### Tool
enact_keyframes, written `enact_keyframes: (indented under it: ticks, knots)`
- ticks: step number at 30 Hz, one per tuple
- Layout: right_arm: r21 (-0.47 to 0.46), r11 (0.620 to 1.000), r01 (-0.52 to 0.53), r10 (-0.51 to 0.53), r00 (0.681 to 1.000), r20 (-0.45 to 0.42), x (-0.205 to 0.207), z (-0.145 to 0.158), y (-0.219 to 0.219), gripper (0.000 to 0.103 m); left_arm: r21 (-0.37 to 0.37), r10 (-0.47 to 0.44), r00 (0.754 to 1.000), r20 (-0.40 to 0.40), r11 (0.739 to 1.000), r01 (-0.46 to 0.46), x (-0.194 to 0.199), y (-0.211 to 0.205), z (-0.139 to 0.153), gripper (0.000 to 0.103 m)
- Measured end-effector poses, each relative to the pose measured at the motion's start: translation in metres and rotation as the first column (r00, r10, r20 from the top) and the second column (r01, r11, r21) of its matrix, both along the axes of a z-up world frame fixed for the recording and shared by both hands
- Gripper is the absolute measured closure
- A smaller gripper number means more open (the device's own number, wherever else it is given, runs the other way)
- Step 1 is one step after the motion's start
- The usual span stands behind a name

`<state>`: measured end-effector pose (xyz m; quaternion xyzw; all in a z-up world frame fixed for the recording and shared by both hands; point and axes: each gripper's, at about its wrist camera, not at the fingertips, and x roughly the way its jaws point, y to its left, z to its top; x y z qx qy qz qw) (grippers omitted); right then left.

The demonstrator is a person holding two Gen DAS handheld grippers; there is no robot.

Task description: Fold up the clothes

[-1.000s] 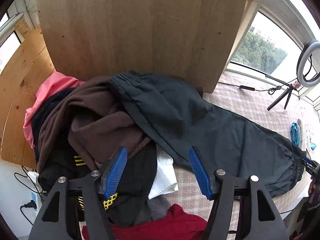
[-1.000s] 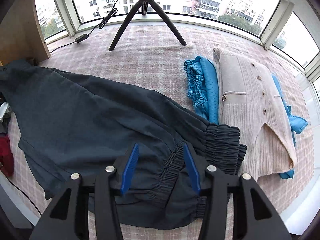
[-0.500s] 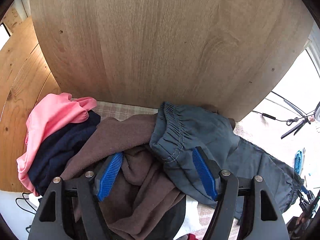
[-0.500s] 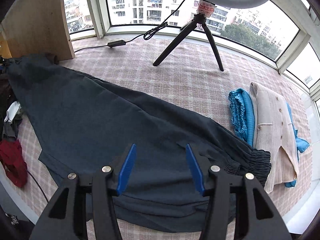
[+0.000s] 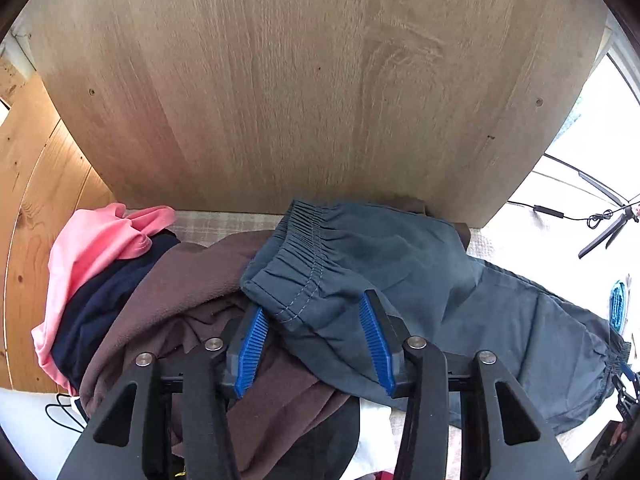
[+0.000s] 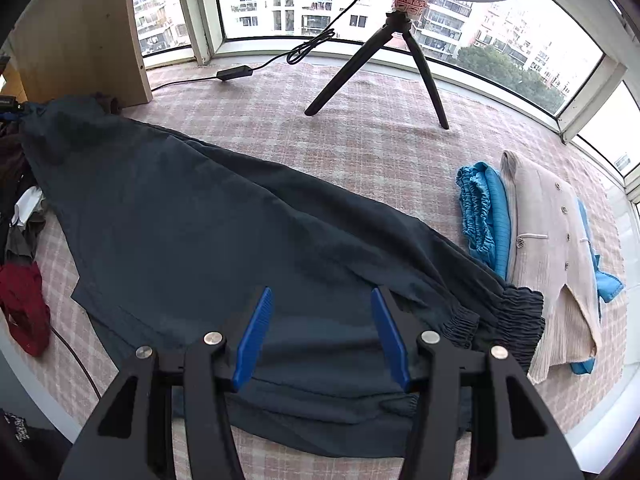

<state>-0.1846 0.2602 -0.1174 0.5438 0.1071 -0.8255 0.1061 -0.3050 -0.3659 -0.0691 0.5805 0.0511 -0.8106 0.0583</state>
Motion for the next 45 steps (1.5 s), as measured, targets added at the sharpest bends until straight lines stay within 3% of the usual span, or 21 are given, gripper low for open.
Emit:
enact_keyframes:
  ticks: [1,2,5,8,10,12,13,15,18,21,23,25,26,27,29,31,33,35,40,43,45]
  knots:
    - [-0.002,1.000,0.004,-0.004,1.000,0.000,0.001,-0.001,0.003,0.052,0.010,0.004,1.000,-0.010,1.000,-0.004,0.000,-0.002,0.001,0.088]
    - [-0.005,1.000,0.009,-0.009,1.000,0.003,0.001,-0.002,0.007,0.052,0.026,0.007,1.000,-0.021,1.000,-0.006,0.000,-0.003,0.003,0.092]
    - [-0.023,0.999,0.035,-0.034,0.999,0.016,0.001,-0.008,0.017,0.052,0.024,-0.025,0.998,-0.063,0.999,0.027,0.005,0.006,0.013,0.094]
    - [-0.042,0.998,0.055,-0.054,0.998,0.029,0.001,-0.013,0.025,0.052,0.080,-0.092,0.989,-0.116,0.992,0.102,0.019,0.031,0.034,0.097]
    - [-0.044,0.997,0.057,-0.055,0.998,0.030,0.003,-0.016,0.026,0.052,0.136,-0.160,0.972,-0.170,0.973,0.185,0.034,0.060,0.055,0.097]
    - [-0.045,0.997,0.062,-0.061,0.998,0.031,0.004,-0.018,0.029,0.052,0.150,-0.276,0.934,-0.226,0.938,0.313,0.052,0.107,0.079,0.097]
    - [-0.049,0.996,0.069,-0.067,0.997,0.034,0.003,-0.019,0.032,0.052,0.151,-0.342,0.906,-0.251,0.910,0.385,0.061,0.135,0.090,0.097]
    - [-0.069,0.994,0.087,-0.084,0.995,0.044,0.002,-0.023,0.041,0.052,0.165,-0.481,0.830,-0.283,0.828,0.536,0.076,0.201,0.105,0.097]
    - [-0.139,0.980,0.142,-0.133,0.988,0.072,0.000,-0.029,0.061,0.052,0.225,-0.663,0.689,-0.294,0.652,0.724,0.094,0.313,0.102,0.097]
    - [-0.221,0.952,0.210,-0.190,0.976,0.108,0.006,-0.037,0.088,0.052,0.374,-0.786,0.556,-0.269,0.447,0.812,0.119,0.422,0.056,0.093]
    - [-0.251,0.938,0.240,-0.216,0.969,0.122,0.009,-0.042,0.105,0.052,0.416,-0.868,0.478,-0.136,0.387,0.823,0.140,0.472,0.004,0.088]
    - [-0.279,0.921,0.270,-0.240,0.961,0.137,0.012,-0.047,0.123,0.052,0.364,-0.902,0.430,-0.036,0.389,0.846,0.157,0.484,-0.031,0.088]
    - [-0.303,0.909,0.287,-0.254,0.956,0.144,0.014,-0.049,0.131,0.052,0.329,-0.904,0.428,-0.011,0.401,0.855,0.160,0.478,-0.041,0.087]
    - [-0.327,0.895,0.304,-0.268,0.951,0.152,0.015,-0.050,0.139,0.052,0.288,-0.895,0.445,0.001,0.427,0.857,0.160,0.465,-0.046,0.087]
    - [-0.383,0.874,0.298,-0.250,0.953,0.171,0.015,-0.053,0.143,0.052,0.247,-0.858,0.514,0.028,0.504,0.828,0.152,0.429,-0.053,0.083]
    - [-0.408,0.874,0.265,-0.209,0.962,0.177,0.011,-0.057,0.134,0.052,0.212,-0.806,0.588,0.062,0.587,0.782,0.145,0.394,-0.062,0.081]
    - [-0.403,0.883,0.242,-0.176,0.965,0.195,0.003,-0.067,0.120,0.052,0.143,-0.767,0.635,0.091,0.641,0.754,0.145,0.366,-0.073,0.081]
    - [-0.383,0.901,0.203,-0.130,0.969,0.208,-0.009,-0.080,0.104,0.052,0.121,-0.745,0.657,0.110,0.667,0.736,0.148,0.344,-0.084,0.079]
    - [-0.202,0.971,0.127,-0.084,0.975,0.208,-0.026,-0.101,0.072,0.052,0.137,-0.686,0.715,0.133,0.727,0.672,0.145,0.310,-0.108,0.078]
    - [-0.201,0.976,0.085,-0.044,0.979,0.198,-0.023,-0.091,0.062,0.075,0.160,-0.645,0.756,0.113,0.763,0.627,0.138,0.291,-0.112,0.077]
    - [-0.188,0.979,0.073,-0.039,0.983,0.180,-0.022,-0.080,0.061,0.077,0.167,-0.623,0.776,0.094,0.779,0.605,0.132,0.279,-0.111,0.077]
